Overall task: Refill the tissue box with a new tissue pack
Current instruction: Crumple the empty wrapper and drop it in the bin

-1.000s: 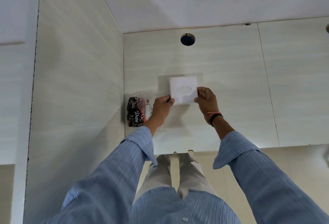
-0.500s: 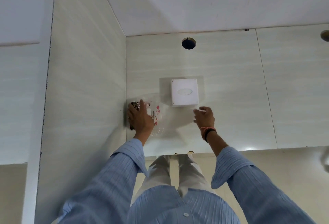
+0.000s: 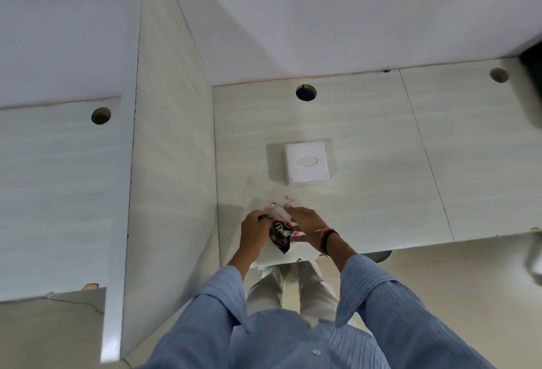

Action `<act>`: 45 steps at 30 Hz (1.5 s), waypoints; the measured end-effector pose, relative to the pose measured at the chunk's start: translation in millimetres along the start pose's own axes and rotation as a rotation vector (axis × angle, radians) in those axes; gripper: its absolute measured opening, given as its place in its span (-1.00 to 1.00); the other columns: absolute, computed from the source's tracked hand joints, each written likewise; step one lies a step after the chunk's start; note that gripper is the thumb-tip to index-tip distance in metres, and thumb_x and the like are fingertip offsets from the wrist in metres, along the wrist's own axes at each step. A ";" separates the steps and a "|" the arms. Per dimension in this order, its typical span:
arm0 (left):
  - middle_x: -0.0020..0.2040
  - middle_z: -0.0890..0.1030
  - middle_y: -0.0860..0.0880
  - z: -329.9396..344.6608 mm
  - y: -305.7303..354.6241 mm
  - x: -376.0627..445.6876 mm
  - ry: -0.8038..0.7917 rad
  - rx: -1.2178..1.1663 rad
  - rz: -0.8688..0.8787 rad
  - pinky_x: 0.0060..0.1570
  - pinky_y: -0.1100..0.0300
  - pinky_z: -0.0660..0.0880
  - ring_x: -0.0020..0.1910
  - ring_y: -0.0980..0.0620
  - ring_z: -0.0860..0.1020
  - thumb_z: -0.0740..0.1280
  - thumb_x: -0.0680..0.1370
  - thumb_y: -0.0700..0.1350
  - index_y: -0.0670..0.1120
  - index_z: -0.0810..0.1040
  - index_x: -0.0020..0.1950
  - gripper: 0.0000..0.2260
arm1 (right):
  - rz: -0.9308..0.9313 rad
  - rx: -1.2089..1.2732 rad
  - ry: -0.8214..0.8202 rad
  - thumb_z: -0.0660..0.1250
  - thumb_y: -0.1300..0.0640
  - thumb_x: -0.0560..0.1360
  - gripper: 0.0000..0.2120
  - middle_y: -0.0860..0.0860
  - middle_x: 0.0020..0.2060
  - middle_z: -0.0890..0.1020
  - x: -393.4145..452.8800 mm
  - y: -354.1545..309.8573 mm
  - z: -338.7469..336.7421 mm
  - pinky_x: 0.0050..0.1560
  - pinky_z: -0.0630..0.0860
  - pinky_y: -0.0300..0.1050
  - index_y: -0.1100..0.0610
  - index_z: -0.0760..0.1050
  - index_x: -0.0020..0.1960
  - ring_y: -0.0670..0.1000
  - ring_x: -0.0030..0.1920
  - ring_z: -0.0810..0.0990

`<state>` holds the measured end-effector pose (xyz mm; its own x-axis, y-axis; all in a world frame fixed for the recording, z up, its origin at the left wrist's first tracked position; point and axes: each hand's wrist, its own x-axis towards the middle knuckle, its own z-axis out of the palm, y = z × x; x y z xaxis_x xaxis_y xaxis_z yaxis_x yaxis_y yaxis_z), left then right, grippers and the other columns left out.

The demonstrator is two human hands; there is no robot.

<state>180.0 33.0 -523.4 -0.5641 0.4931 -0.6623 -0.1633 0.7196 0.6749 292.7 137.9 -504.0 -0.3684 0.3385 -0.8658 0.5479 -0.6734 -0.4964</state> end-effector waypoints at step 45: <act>-0.07 0.73 -0.18 264.9 -33.2 -295.3 -0.642 0.239 0.364 -0.12 0.15 0.60 -0.13 -0.06 0.64 0.37 0.51 -0.40 -0.25 0.69 0.04 -0.82 | -0.546 0.740 0.386 0.30 0.39 0.56 -0.83 0.18 -0.19 0.72 -294.4 317.9 -208.5 -0.14 0.69 -0.06 0.27 0.66 -0.08 0.12 -0.17 0.71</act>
<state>566.5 -7.0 -436.4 0.0428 0.8528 -0.5205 0.1625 0.5081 0.8458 731.9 -38.7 -420.0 -0.0885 0.8259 -0.5568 -0.2780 -0.5573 -0.7824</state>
